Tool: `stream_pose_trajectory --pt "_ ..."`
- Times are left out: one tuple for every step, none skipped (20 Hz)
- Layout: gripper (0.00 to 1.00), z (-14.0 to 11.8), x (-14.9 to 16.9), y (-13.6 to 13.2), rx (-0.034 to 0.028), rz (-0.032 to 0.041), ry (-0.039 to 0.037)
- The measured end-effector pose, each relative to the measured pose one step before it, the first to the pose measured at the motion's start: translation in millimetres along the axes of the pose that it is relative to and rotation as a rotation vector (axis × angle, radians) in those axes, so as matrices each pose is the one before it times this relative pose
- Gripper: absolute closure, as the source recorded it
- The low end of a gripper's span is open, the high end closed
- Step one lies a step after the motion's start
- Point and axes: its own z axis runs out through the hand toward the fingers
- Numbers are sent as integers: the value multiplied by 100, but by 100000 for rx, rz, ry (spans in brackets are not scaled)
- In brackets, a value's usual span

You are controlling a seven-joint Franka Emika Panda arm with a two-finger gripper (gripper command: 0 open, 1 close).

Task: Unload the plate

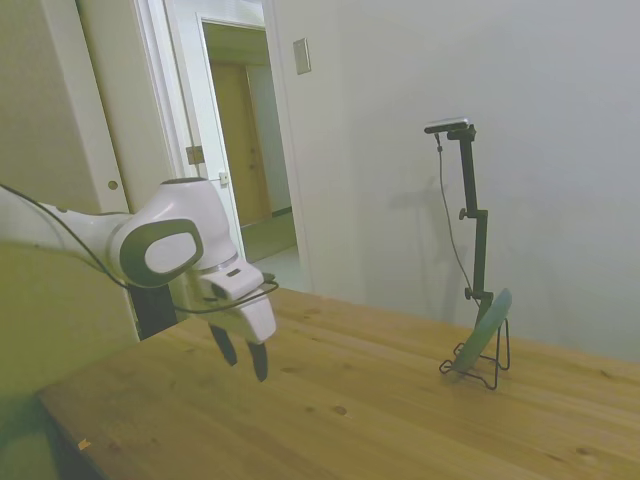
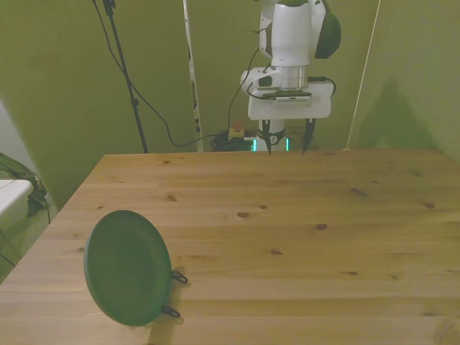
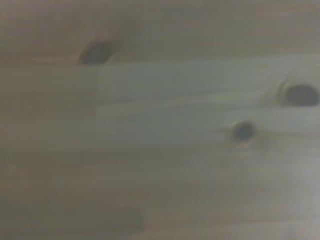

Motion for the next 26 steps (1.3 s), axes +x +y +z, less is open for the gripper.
stream_pose_trajectory --pt "0 -773 1831 69 -168 1666 2705" --pt "0 -603 1641 144 -642 1425 2531" --pt "0 -527 1609 203 -622 1607 2433" --pt "0 -418 1537 284 -696 1690 2386" --pt "0 -309 1543 396 -751 1923 2259" --pt "0 -192 1550 514 -776 2195 1992" --pt "0 -93 1616 617 -1015 2176 2097" --pt "0 17 1578 619 -812 2416 1870" --pt "0 198 1512 555 -932 2323 1921" --pt "0 343 1447 443 -705 2369 1721" --pt "0 436 1232 163 264 1975 1708" --pt "0 557 1123 71 251 1618 1915" --pt "0 640 954 -19 214 1461 1599" --pt "0 589 643 -140 724 1109 915" --pt "0 143 581 -694 1209 393 1216" --pt "0 26 -83 -49 -4 -152 -97" --pt "0 137 -272 -114 236 -281 -113" --pt "0 293 -412 -144 1123 270 386" --pt "0 376 -507 -229 1746 1165 697" --pt "0 454 -544 -304 1513 2293 463" --pt "0 427 -359 -402 1657 3112 688" --pt "0 526 -269 -533 1669 3469 733" --pt "0 603 -208 -608 1450 2967 655" --pt "0 727 -48 -655 1016 2550 661" --pt "0 625 210 -621 955 2203 866" --pt "0 593 394 -592 601 1626 909"
